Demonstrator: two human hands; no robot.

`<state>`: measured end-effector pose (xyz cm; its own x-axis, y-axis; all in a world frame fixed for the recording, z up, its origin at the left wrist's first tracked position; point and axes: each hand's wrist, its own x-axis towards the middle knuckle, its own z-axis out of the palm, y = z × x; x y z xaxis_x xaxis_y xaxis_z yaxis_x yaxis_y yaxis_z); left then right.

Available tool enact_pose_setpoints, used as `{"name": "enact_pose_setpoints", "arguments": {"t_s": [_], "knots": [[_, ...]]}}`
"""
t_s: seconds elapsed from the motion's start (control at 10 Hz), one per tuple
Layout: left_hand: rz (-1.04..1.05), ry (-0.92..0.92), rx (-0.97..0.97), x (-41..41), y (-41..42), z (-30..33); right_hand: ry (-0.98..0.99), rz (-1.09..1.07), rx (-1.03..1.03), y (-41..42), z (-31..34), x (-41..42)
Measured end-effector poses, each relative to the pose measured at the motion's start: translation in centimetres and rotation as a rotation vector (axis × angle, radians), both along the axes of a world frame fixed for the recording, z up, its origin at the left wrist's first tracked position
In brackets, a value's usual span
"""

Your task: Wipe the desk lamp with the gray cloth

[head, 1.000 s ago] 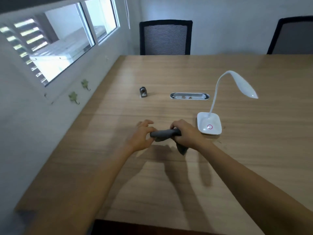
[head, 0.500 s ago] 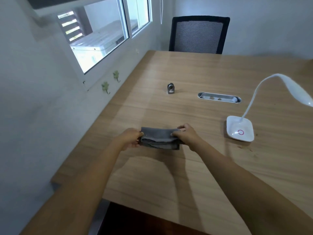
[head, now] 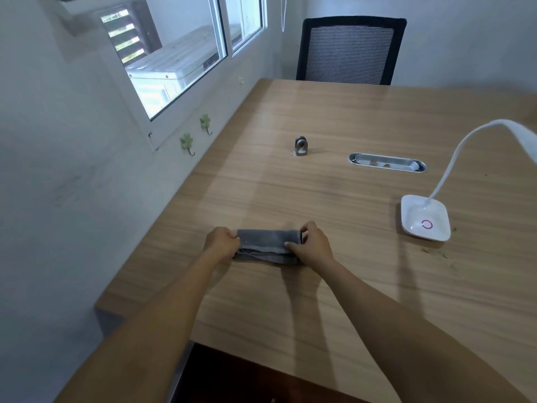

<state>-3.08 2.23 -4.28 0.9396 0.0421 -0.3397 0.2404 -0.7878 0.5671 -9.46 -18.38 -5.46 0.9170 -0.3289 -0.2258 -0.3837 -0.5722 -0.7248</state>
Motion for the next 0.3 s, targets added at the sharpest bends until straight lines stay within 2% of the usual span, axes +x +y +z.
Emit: {"name": "enact_pose_setpoints", "arguments": {"t_s": [0.1, 0.3], "knots": [[-0.047, -0.026, 0.06, -0.2, 0.0, -0.1, 0.017, 0.05, -0.162, 0.4, -0.2, -0.4], [-0.052, -0.117, 0.177, -0.1, -1.0, 1.1, 0.03, 0.084, -0.198, 0.3, 0.8, -0.7]]}}
